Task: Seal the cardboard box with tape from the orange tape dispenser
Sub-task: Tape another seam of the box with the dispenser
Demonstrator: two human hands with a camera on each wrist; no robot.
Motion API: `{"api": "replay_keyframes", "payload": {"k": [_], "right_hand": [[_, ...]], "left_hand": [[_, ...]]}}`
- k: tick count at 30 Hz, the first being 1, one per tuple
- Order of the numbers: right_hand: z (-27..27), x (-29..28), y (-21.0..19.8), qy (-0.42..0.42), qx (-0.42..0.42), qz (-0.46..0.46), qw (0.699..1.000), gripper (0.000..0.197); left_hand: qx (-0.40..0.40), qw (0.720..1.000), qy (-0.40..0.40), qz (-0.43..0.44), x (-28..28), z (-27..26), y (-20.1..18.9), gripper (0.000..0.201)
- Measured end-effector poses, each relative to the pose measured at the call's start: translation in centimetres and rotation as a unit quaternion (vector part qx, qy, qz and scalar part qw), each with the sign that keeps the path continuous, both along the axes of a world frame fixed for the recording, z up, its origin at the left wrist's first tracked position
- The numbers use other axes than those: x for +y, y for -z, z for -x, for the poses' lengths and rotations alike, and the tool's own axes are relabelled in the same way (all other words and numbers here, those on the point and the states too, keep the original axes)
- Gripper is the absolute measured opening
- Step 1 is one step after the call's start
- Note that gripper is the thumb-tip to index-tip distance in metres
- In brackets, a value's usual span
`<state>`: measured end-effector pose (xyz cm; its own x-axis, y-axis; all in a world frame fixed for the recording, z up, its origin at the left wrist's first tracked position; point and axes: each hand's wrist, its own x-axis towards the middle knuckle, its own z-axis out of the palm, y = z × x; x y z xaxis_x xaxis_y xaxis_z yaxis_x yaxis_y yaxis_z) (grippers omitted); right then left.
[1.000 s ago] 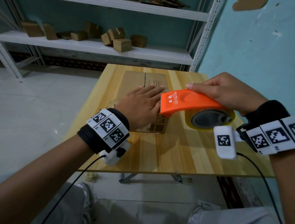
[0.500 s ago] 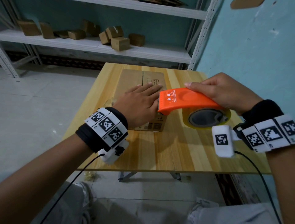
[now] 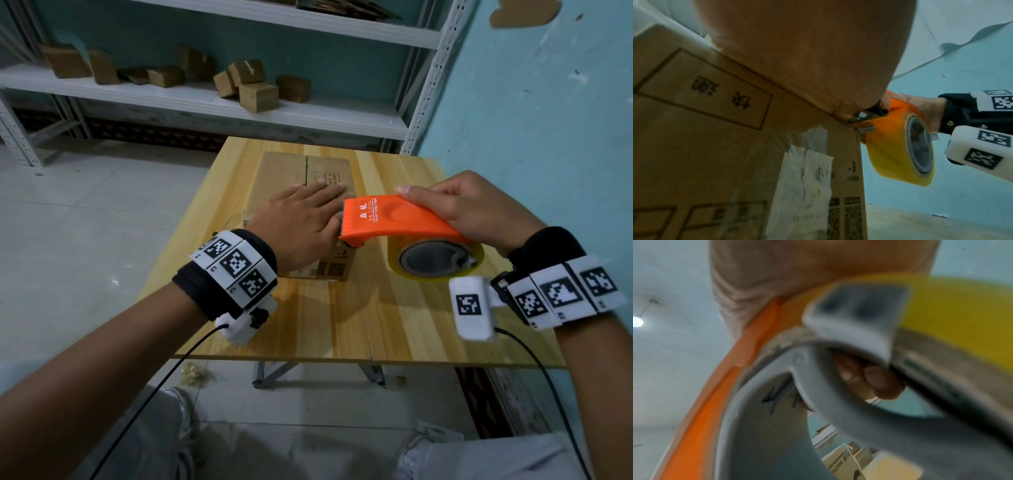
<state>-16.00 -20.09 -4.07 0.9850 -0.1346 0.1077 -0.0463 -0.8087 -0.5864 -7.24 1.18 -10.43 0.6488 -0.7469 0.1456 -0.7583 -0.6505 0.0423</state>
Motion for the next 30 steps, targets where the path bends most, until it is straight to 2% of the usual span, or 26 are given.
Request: {"api": "replay_keyframes", "payload": {"k": [10,14,20,26,30], "right_hand": [[-0.19,-0.21,0.13,-0.004,-0.010,0.002,1.000,0.066],[-0.23,-0.30,0.15,0.004,-0.004,0.001,1.000,0.059],[-0.24,-0.40,0.27,-0.003,-0.007,0.006,1.000,0.063],[-0.12,-0.18,0.13,-0.007,-0.007,0.004,1.000,0.061],[-0.25,-0.18,0.14,-0.012,-0.011,0.007,1.000,0.063]], "left_hand": [[-0.002,1.000,0.004,0.001,0.02,-0.28,0.14,0.066],[0.000,1.000,0.001,-0.001,-0.11,-0.33,0.27,0.066],[0.006,1.000,0.000,0.007,-0.11,-0.32,0.21,0.065],[-0.007,1.000,-0.004,0.003,-0.16,-0.26,0.14,0.054],[-0.003,1.000,-0.004,-0.003,-0.25,-0.23,0.16,0.062]]}}
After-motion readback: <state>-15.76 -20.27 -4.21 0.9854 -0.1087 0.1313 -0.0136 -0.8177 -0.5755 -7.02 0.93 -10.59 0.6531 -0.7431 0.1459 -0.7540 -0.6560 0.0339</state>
